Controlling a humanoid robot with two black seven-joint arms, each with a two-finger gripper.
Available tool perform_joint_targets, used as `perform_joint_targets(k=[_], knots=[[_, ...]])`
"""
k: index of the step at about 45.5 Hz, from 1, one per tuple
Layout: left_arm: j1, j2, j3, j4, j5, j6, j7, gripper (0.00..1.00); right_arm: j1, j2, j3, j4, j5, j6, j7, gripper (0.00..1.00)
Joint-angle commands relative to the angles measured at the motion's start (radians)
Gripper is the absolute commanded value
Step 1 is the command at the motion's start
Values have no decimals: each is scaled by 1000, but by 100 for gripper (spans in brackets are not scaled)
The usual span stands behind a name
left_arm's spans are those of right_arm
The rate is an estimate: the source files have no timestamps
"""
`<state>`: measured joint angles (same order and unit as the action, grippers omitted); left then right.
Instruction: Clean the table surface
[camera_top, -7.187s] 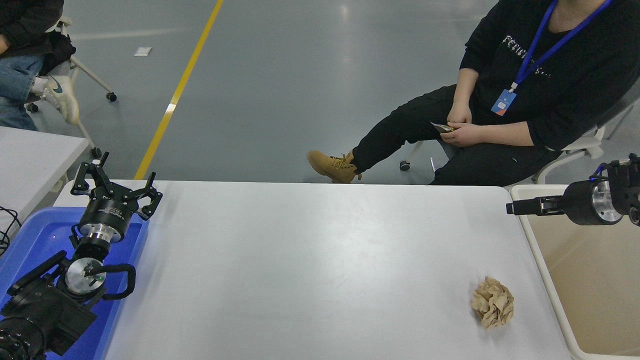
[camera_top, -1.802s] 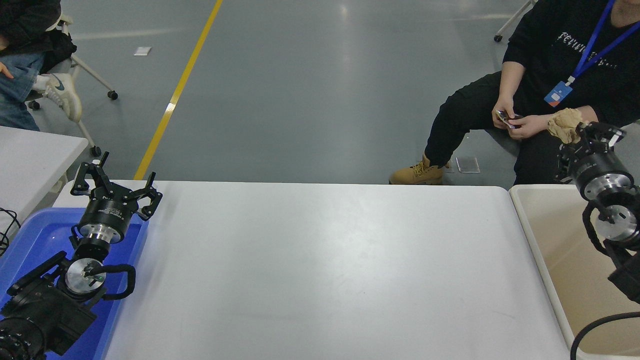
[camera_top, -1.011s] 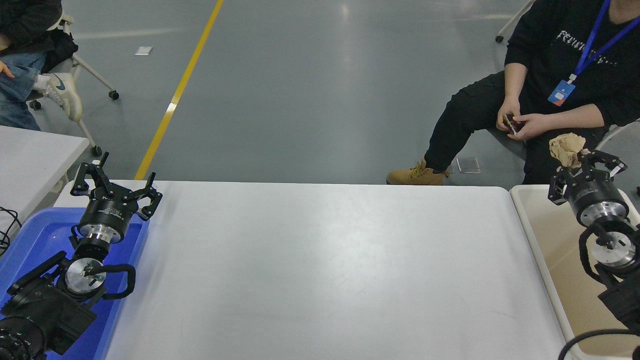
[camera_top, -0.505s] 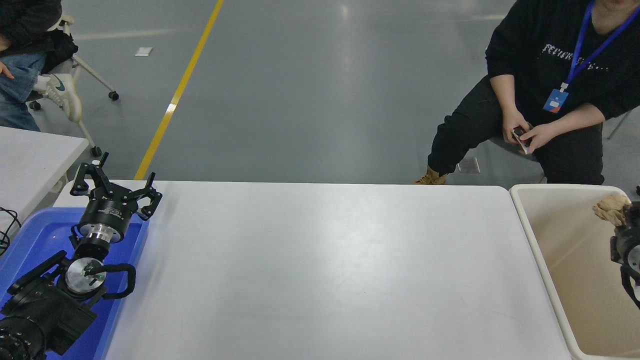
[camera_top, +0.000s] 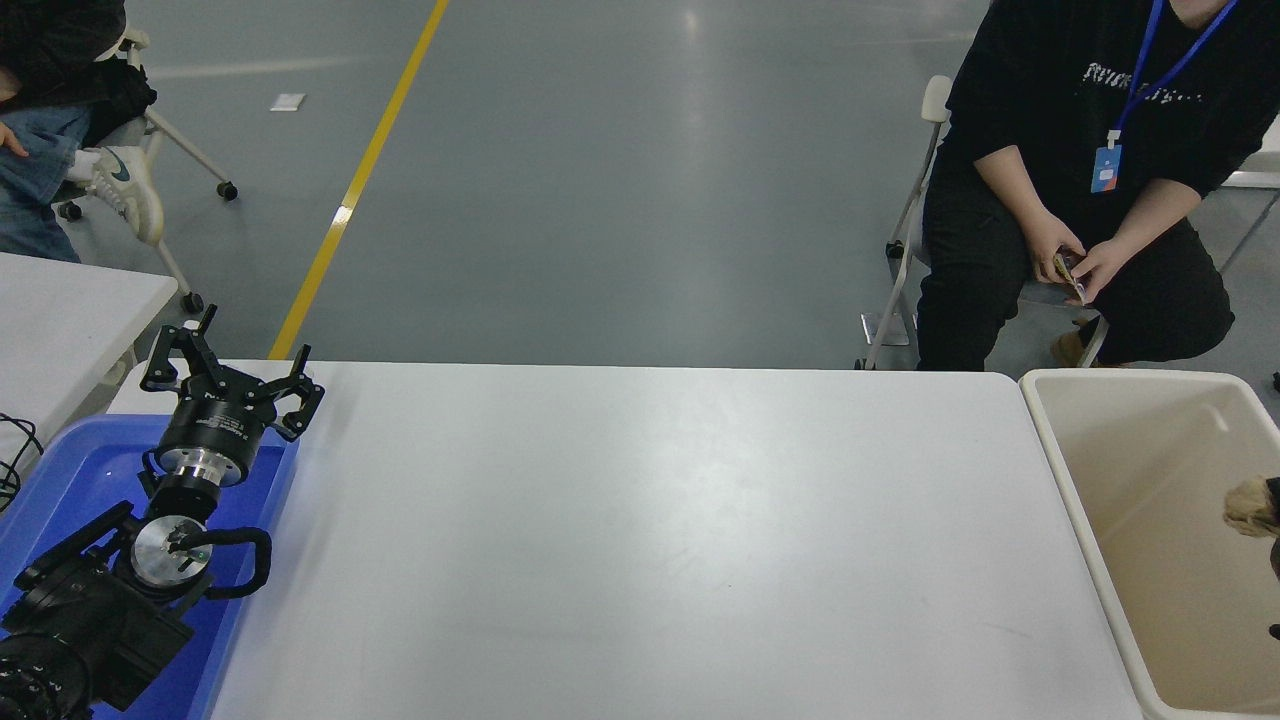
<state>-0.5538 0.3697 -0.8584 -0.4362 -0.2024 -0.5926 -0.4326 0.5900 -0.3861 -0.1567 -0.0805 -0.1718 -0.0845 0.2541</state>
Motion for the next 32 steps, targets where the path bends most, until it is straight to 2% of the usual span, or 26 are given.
perform_joint_targets(k=[1, 4, 6, 11, 13, 20, 26, 32], knots=[[0, 0, 1, 1, 0, 0, 0, 100, -27, 10, -170, 15, -20, -4, -13, 0], [0, 0, 1, 1, 0, 0, 0, 100, -27, 12, -170, 19, -18, -4, -13, 1], [0, 0, 1, 1, 0, 0, 0, 100, -27, 13, -169, 19, -17, -4, -13, 7], [0, 0, 1, 1, 0, 0, 0, 100, -33, 24, -153, 18, -12, -12, -13, 38], [0, 0, -1, -1, 0, 0, 0, 100, -33, 26, -153, 19, -8, -12, -12, 45], [0, 0, -1, 1, 0, 0, 0, 100, -35, 39, -153, 19, -6, -12, -12, 46], [0, 0, 1, -1, 0, -1, 0, 100, -33, 50, -152, 19, -5, -15, -10, 53], [0, 0, 1, 1, 0, 0, 0, 100, -24, 53, -147, 18, 0, -23, -9, 75]])
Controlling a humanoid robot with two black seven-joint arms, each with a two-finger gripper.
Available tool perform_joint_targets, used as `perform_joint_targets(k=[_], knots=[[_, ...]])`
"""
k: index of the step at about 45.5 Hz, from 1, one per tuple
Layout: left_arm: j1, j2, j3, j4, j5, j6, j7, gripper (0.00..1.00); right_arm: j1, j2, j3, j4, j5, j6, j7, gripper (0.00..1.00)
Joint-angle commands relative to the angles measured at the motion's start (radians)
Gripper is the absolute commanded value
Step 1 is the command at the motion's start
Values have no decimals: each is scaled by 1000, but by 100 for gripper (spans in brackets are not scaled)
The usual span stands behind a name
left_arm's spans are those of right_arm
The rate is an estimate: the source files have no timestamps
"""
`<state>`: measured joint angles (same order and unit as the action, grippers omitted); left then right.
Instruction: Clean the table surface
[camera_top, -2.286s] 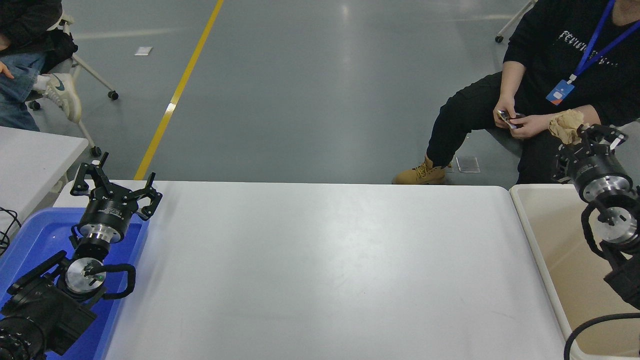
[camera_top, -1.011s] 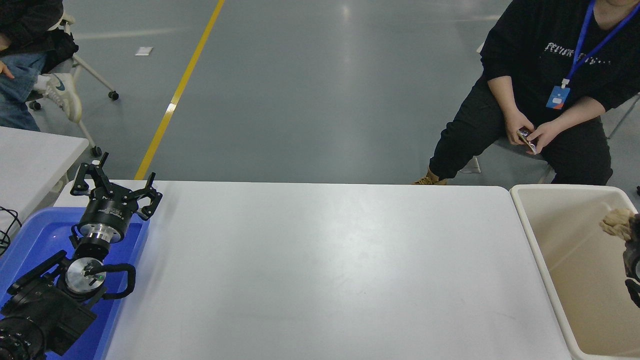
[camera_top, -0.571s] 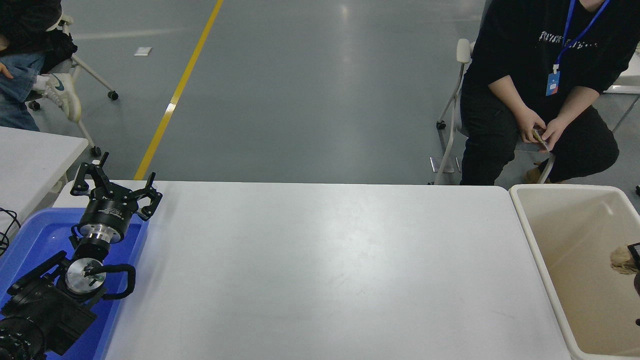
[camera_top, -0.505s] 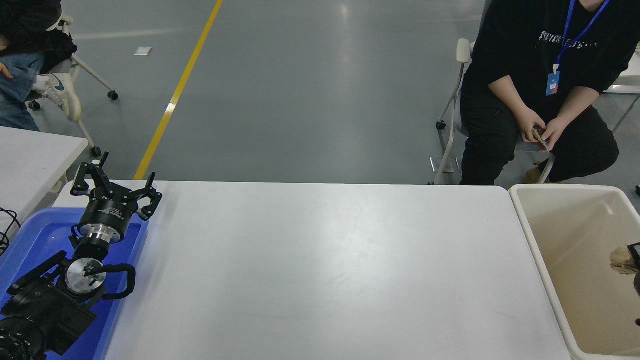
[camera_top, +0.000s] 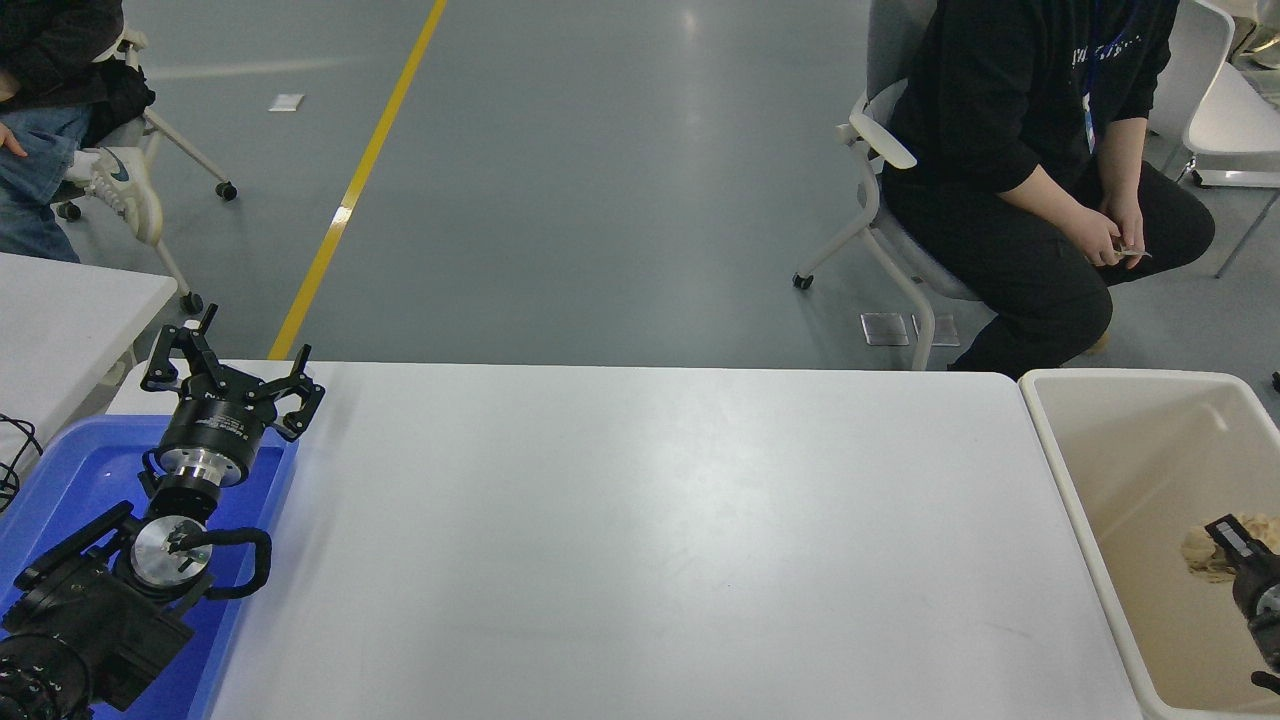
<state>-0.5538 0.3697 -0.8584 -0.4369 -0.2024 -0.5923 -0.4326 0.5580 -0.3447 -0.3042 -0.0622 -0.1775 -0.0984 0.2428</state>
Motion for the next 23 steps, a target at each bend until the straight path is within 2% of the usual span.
perform_joint_targets(k=[1, 8, 23], knots=[[0, 0, -1, 1, 0, 0, 0, 100, 10, 12, 0, -1, 6, -9, 3, 78], [0, 0, -1, 0, 0, -1, 0, 100, 42, 6, 2, -2, 6, -9, 3, 97], [0, 0, 1, 0, 0, 0, 0, 100, 197, -63, 33, -7, 7, -6, 1, 98]])
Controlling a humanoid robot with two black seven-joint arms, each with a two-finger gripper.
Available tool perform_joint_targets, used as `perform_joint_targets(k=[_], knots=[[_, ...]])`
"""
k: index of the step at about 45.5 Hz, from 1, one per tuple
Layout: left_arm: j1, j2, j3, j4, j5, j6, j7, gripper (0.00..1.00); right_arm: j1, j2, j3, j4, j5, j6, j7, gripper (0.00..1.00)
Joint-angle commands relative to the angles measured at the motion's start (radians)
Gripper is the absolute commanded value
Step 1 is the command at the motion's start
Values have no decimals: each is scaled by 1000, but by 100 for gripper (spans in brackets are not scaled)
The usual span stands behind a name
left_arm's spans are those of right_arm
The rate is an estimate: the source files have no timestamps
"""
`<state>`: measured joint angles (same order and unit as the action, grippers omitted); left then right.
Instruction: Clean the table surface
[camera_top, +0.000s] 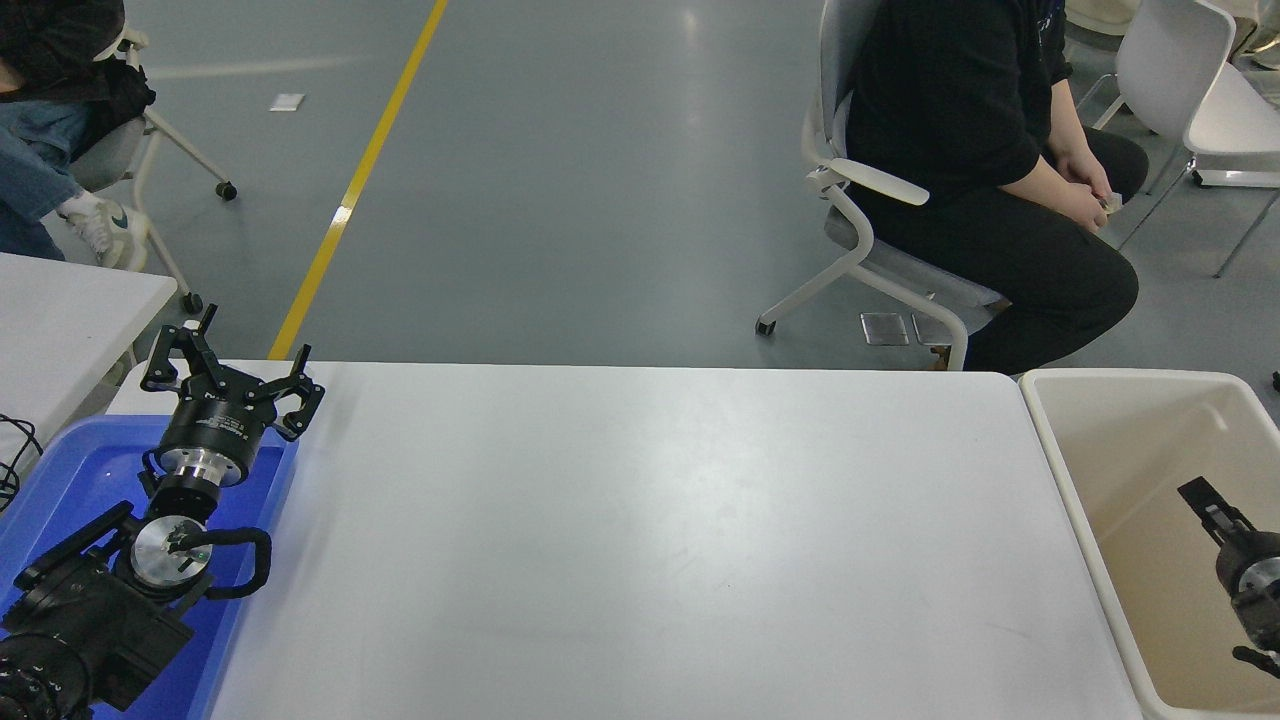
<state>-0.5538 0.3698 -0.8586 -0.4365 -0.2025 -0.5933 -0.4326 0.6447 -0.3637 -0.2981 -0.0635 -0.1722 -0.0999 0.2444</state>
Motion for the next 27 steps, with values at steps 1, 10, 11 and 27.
perform_joint_targets(k=[1, 10, 11, 27], knots=[[0, 0, 1, 1, 0, 1, 0, 100, 128, -49, 40, -6, 2, -4, -1, 98], [0, 0, 1, -1, 0, 1, 0, 100, 271, -90, 252, -6, 5, -6, 10, 98], [0, 0, 0, 1, 0, 1, 0, 100, 282, -90, 279, -6, 5, -4, 12, 98], [0, 0, 1, -1, 0, 1, 0, 100, 400, -121, 687, 162, 5, 0, 26, 98]])
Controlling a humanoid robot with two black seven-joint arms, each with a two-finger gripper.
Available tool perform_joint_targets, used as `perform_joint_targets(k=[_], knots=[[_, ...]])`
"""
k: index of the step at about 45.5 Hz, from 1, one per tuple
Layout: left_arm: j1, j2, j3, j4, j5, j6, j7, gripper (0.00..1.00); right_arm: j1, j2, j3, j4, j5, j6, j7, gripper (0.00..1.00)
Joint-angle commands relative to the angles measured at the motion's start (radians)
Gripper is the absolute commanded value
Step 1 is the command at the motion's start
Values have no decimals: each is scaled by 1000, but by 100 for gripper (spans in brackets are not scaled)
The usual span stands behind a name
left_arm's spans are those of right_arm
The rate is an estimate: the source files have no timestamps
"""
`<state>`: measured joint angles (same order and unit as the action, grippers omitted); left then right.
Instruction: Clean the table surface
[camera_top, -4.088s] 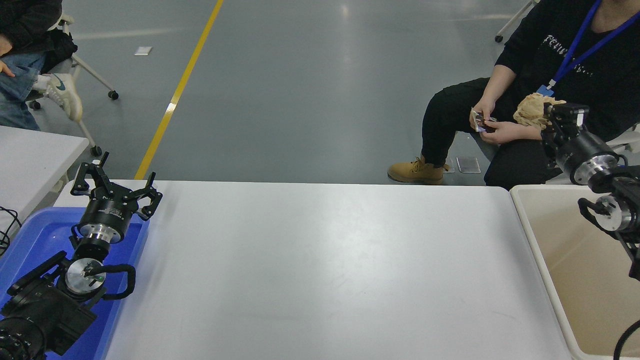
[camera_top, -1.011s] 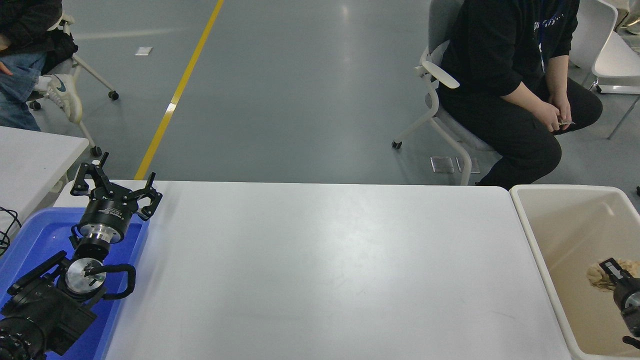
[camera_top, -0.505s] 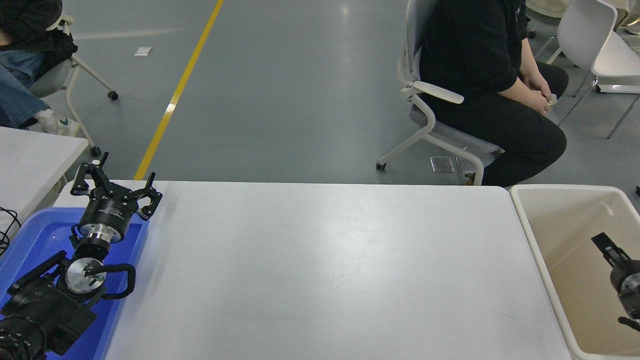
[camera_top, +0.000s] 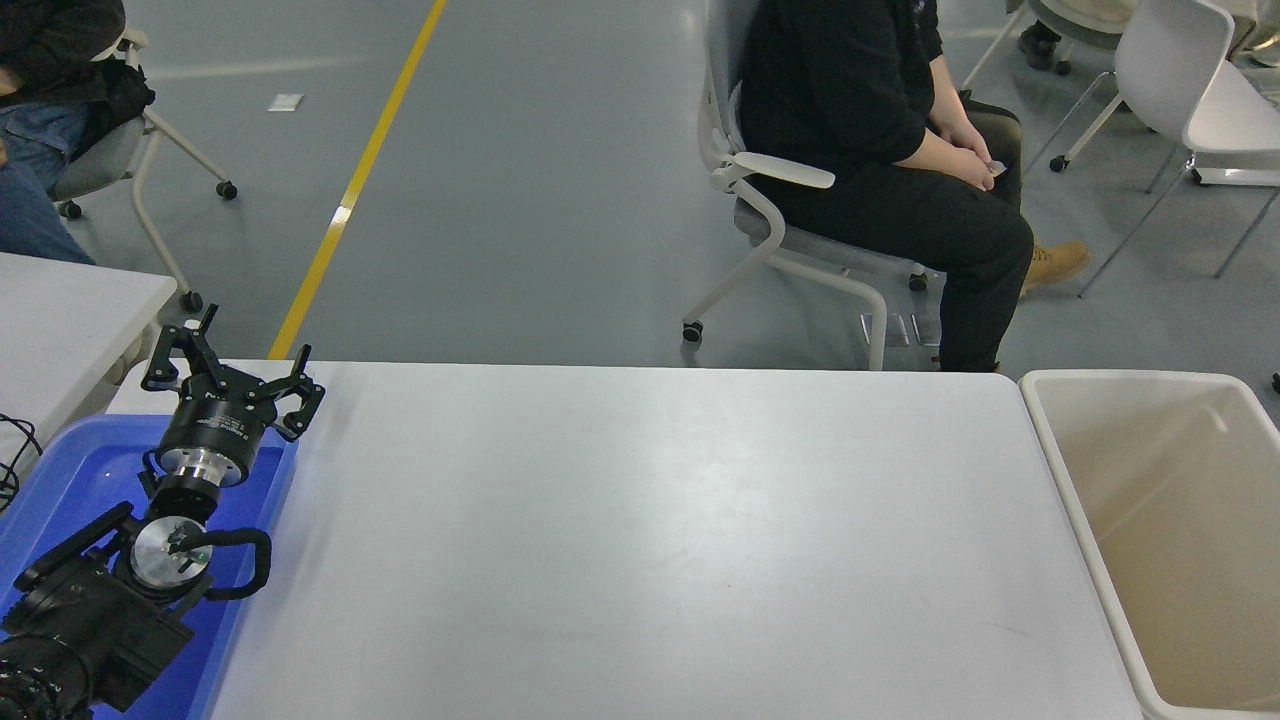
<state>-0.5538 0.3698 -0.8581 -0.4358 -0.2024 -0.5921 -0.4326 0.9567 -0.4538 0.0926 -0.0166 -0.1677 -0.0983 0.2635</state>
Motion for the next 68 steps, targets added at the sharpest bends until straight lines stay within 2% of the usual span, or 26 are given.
perform_joint_targets(k=[1, 5, 10, 17, 27, 51, 68], knots=[[0, 0, 1, 0, 0, 0, 0, 100, 91, -31, 344, 125, 1, -3, 5, 98], [0, 0, -1, 0, 0, 0, 0, 100, 91, -28, 527, 191, 1, 0, 5, 98], [0, 0, 1, 0, 0, 0, 0, 100, 76, -34, 648, 323, -1, 0, 6, 98], [0, 0, -1, -1, 0, -2, 0, 100, 43, -43, 707, 466, -3, 6, 25, 98], [0, 0, -1, -1, 0, 0, 0, 100, -36, -29, 780, 607, -13, 8, 137, 98], [0, 0, 1, 0, 0, 0, 0, 100, -245, 90, 799, 649, -19, 9, 272, 98], [0, 0, -1, 0, 0, 0, 0, 100, -371, 155, 797, 653, -19, 8, 299, 98]])
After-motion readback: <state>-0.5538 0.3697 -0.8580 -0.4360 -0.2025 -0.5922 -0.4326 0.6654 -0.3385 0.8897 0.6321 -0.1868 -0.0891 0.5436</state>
